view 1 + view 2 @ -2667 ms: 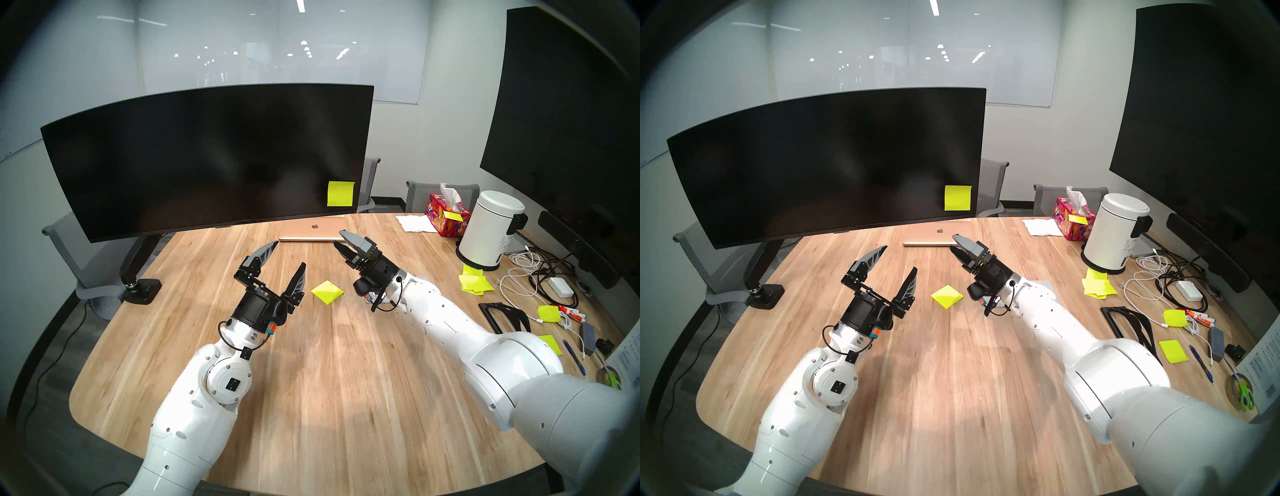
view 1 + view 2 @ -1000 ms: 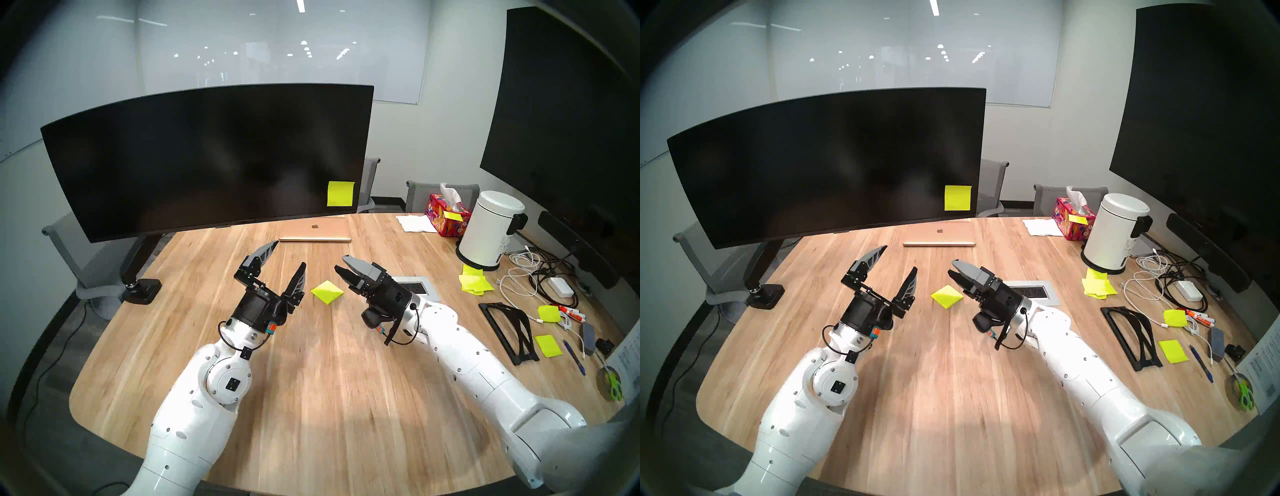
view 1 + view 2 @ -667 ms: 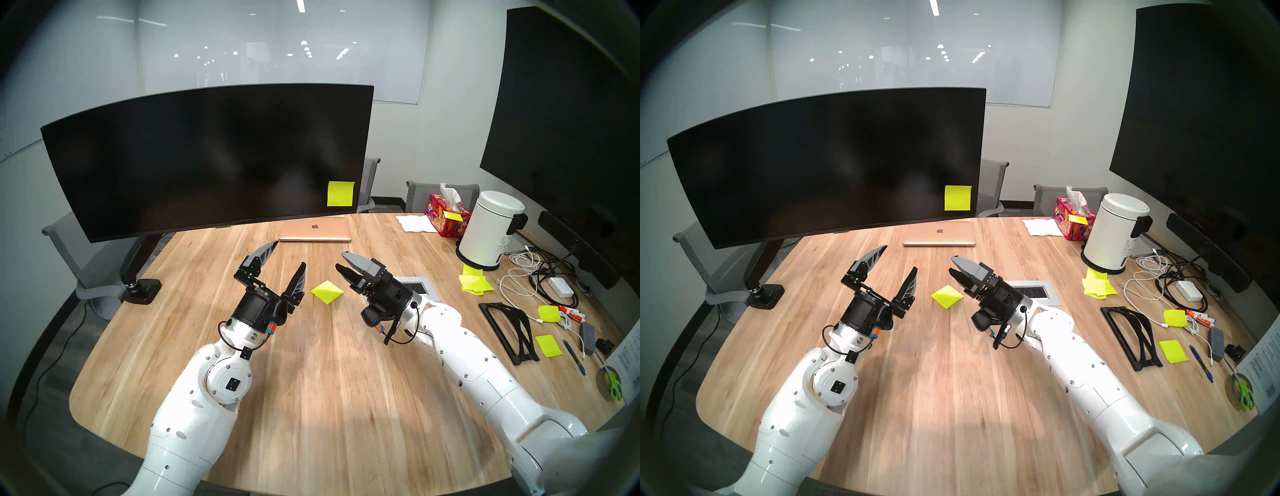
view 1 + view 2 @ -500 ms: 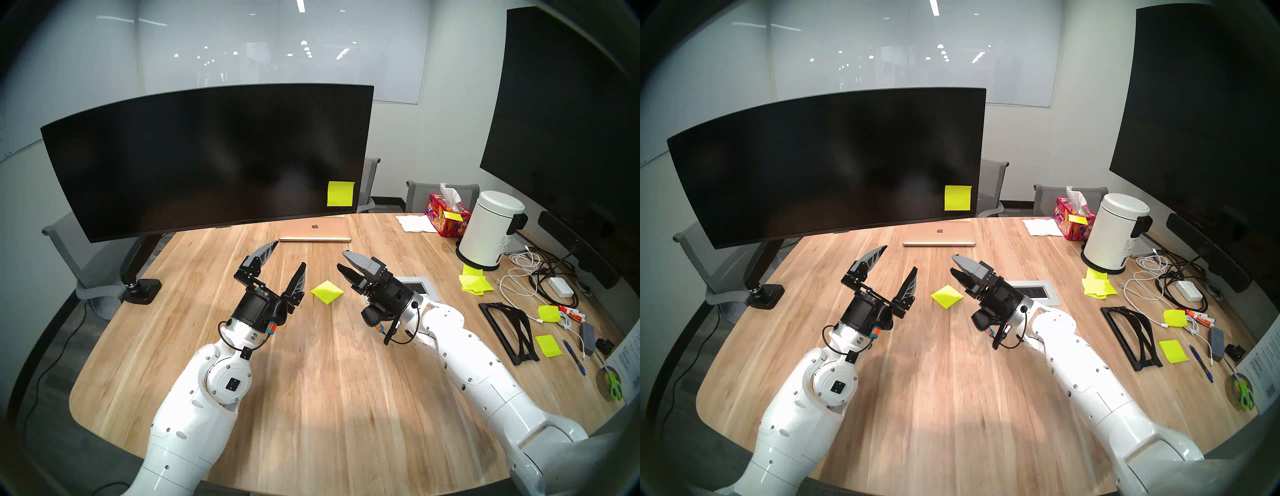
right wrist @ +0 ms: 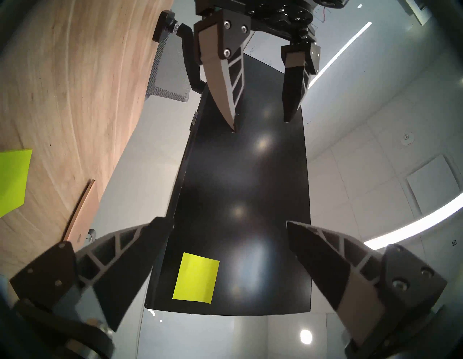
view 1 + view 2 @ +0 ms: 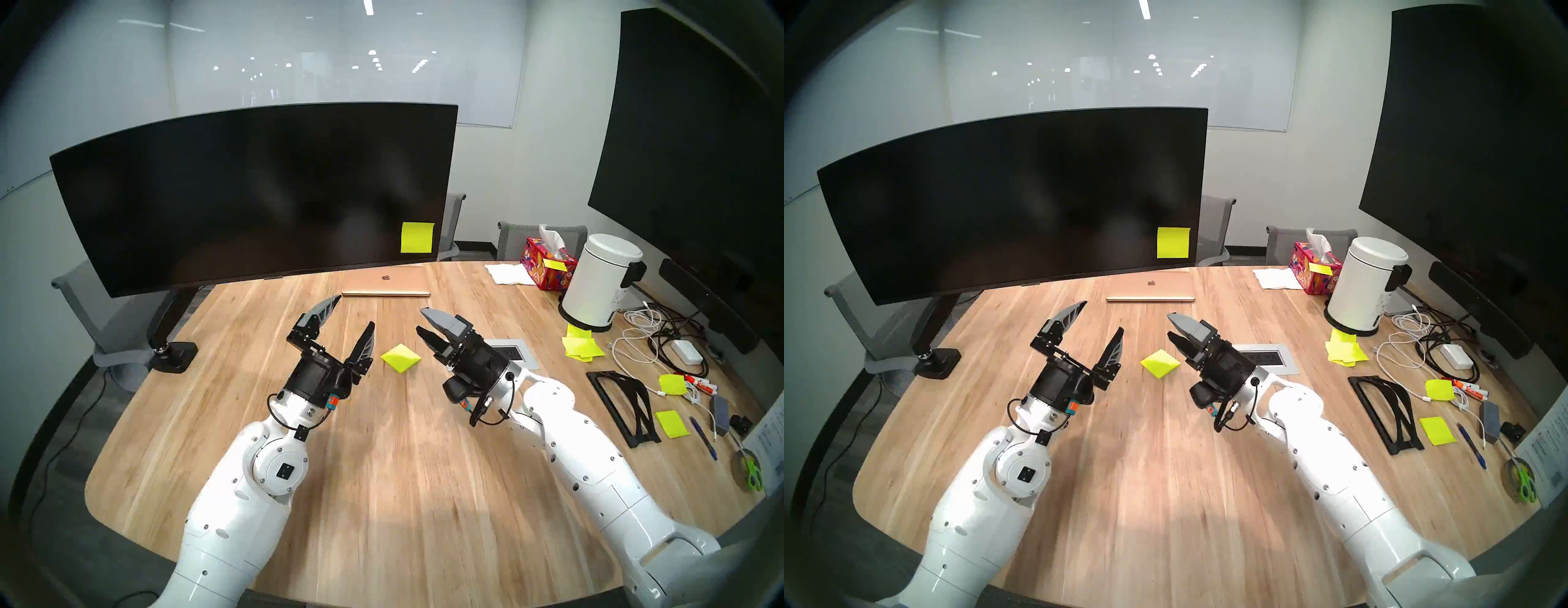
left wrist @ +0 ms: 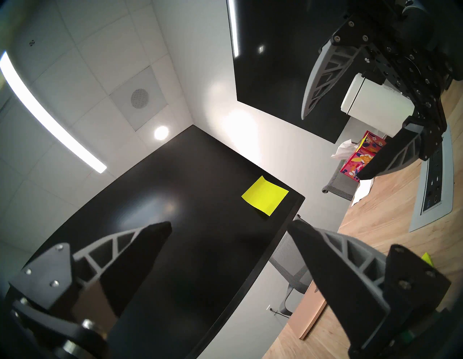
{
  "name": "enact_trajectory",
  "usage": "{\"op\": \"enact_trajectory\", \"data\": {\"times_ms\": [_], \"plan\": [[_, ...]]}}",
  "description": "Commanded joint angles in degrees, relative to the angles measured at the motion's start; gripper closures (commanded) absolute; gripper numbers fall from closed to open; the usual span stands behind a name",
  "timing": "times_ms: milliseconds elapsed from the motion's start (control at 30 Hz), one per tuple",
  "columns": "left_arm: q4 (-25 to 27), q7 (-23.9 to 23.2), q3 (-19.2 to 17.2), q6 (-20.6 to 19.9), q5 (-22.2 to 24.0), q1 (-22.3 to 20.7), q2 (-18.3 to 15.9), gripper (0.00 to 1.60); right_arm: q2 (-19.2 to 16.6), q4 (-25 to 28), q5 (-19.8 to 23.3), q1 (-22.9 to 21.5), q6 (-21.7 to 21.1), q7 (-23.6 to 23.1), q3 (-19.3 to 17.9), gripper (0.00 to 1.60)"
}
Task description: Peel one sticky note off the pad and stick it onto the monitor, then press it flat
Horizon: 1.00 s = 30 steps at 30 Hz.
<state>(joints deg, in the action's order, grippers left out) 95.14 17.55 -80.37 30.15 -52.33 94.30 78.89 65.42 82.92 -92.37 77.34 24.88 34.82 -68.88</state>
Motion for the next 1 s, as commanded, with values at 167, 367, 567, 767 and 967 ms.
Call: {"op": "enact_trajectory", "data": {"times_ms": [167,367,567,767,967], "plan": [[1.5,0.1,0.1,-0.1,-0.1,0.0,0.2,0.00,0.4,1.8,0.7,-0.3,0.0,0.3,-0.6,0.00],[1.5,0.0,0.0,-0.1,-0.1,0.0,0.2,0.00,0.5,1.9,0.7,-0.3,0.0,0.3,-0.7,0.00],[1.5,0.0,0.0,-0.1,-0.1,0.0,0.2,0.00,0.5,1.9,0.7,-0.3,0.1,0.3,-0.8,0.00],[1.5,0.0,0.0,-0.1,-0.1,0.0,0.2,0.00,0.5,1.9,0.6,-0.3,0.1,0.3,-0.8,0.00],[1.5,0.0,0.0,-0.1,-0.1,0.0,0.2,0.00,0.5,1.9,0.6,-0.2,0.1,0.3,-0.8,0.00]]}}
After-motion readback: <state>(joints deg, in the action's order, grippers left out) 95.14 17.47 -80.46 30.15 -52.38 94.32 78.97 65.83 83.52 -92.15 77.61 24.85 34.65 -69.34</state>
